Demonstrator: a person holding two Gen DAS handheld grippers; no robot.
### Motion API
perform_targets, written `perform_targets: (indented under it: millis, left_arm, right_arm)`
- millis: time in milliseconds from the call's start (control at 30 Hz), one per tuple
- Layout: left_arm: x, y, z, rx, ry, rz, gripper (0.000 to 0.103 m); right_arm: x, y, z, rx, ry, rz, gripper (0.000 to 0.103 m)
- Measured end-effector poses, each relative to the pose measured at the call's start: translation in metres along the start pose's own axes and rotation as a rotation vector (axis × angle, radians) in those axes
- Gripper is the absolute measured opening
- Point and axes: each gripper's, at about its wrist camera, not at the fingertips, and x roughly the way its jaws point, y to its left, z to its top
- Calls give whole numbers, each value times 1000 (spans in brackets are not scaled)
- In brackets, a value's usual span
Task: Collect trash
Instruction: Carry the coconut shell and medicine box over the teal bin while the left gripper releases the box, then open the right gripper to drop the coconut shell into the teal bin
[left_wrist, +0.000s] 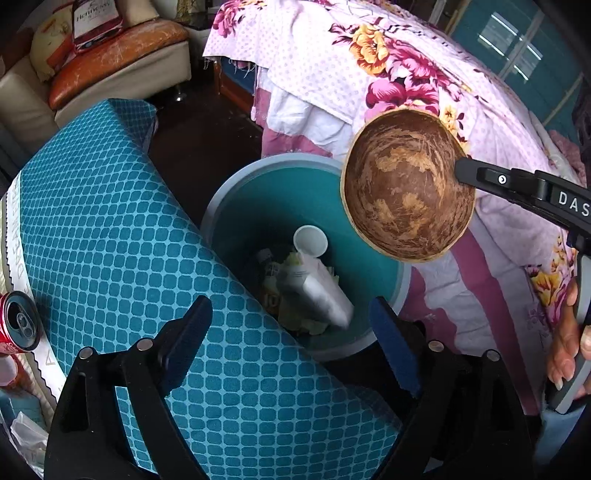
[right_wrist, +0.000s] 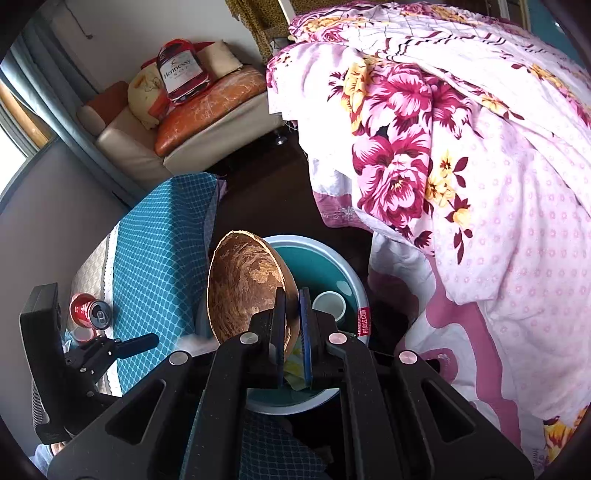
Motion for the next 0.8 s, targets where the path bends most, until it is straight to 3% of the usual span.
perform_targets:
  millis: [467,800]
  left_arm:
    - [-28,42,-34,-117,-24,-5,91]
    - [-40,63,-47,-162,-49,-26,91]
  right_arm:
    - [15,7,-5,-17,46,-6,7]
    - [42,34,-12,-67,115,-18,8]
